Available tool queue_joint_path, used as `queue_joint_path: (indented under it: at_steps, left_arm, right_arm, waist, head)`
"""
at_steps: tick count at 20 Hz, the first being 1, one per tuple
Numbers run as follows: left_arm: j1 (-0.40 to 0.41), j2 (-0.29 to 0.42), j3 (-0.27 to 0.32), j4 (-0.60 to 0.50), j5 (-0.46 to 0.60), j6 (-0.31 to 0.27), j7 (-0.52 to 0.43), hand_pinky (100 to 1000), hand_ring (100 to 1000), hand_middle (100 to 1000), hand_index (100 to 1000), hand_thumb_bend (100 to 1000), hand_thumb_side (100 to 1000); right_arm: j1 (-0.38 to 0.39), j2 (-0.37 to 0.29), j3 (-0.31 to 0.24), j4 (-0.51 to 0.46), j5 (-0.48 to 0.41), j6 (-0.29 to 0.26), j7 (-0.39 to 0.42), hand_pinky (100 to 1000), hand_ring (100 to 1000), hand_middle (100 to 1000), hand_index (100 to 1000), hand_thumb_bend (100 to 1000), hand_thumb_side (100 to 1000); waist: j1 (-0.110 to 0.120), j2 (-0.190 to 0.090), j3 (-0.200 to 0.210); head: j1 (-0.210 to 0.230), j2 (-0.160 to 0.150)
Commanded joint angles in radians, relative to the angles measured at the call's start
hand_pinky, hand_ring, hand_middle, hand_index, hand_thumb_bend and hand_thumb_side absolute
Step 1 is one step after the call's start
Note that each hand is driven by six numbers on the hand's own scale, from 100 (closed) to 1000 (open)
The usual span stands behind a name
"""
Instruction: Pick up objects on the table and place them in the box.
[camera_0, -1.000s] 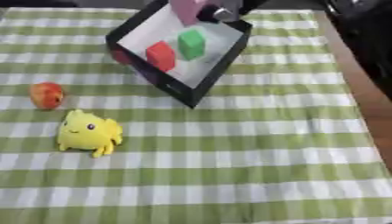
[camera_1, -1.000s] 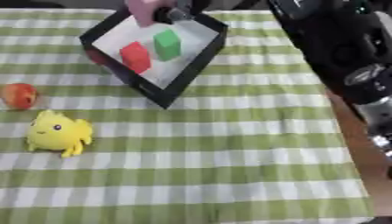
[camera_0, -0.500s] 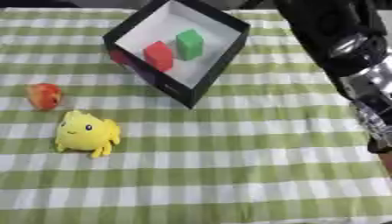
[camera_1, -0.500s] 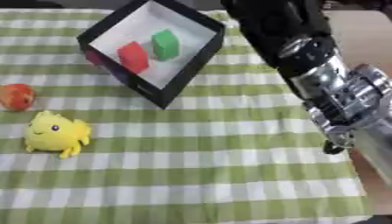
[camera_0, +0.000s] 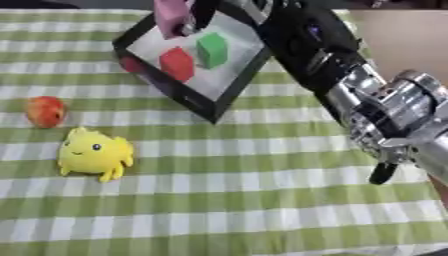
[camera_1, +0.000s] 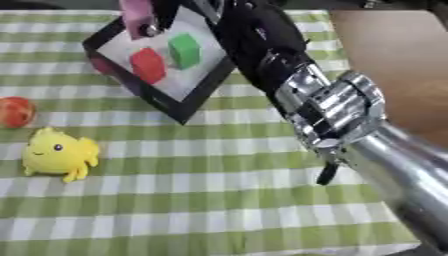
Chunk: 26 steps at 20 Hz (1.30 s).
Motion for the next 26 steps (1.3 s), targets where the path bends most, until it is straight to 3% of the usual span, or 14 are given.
queue_joint_path:
  at_steps: [1, 10, 14, 18, 24, 26]
  left_arm:
    - [-0.01, 0.018, 0.002, -0.014, 0.0, -0.001, -0.003, 909, 638, 745, 839, 266, 709]
    - [-0.009, 0.017, 0.002, -0.014, -0.001, -0.001, -0.003, 909, 637, 744, 839, 267, 710]
    - [-0.008, 0.017, 0.002, -0.014, -0.001, -0.001, -0.002, 909, 636, 744, 839, 268, 710]
    - [-0.008, 0.016, 0.002, -0.014, -0.001, -0.001, -0.002, 909, 636, 744, 839, 269, 710]
    - [-0.006, 0.016, 0.004, -0.014, -0.002, -0.001, -0.001, 910, 635, 743, 839, 269, 709]
    - [-0.005, 0.016, 0.004, -0.014, -0.002, -0.001, -0.001, 910, 635, 743, 838, 269, 709]
  right_arm:
    - [-0.033, -0.001, -0.023, 0.031, 0.054, -0.034, -0.036, 775, 633, 592, 691, 316, 100]
    - [-0.026, -0.004, -0.046, 0.067, 0.149, -0.018, -0.103, 774, 643, 600, 698, 321, 100]
    - [-0.024, -0.003, -0.046, 0.068, 0.191, -0.018, -0.122, 815, 750, 729, 807, 388, 100]
    - [-0.025, -0.003, -0.044, 0.06, 0.247, -0.033, -0.134, 857, 815, 802, 870, 439, 100]
    - [-0.024, -0.007, -0.049, 0.056, 0.309, -0.038, -0.135, 894, 864, 845, 915, 490, 119]
    - [-0.024, -0.008, -0.052, 0.055, 0.318, -0.04, -0.129, 902, 870, 848, 920, 455, 100]
  waist:
    - [-0.004, 0.001, 0.002]
    - [-0.006, 0.001, 0.001]
    - [-0.005, 0.003, 0.002]
    - [-0.006, 0.003, 0.0]
    - [-0.005, 0.0, -0.002]
    - [-0.004, 0.0, -0.003]
  head:
    - [-0.002, -0.003]
    - [0.0, -0.003]
    - [0.001, -0.003]
    - [0.002, -0.003]
    - [0.004, -0.003]
    - [0.005, -0.003]
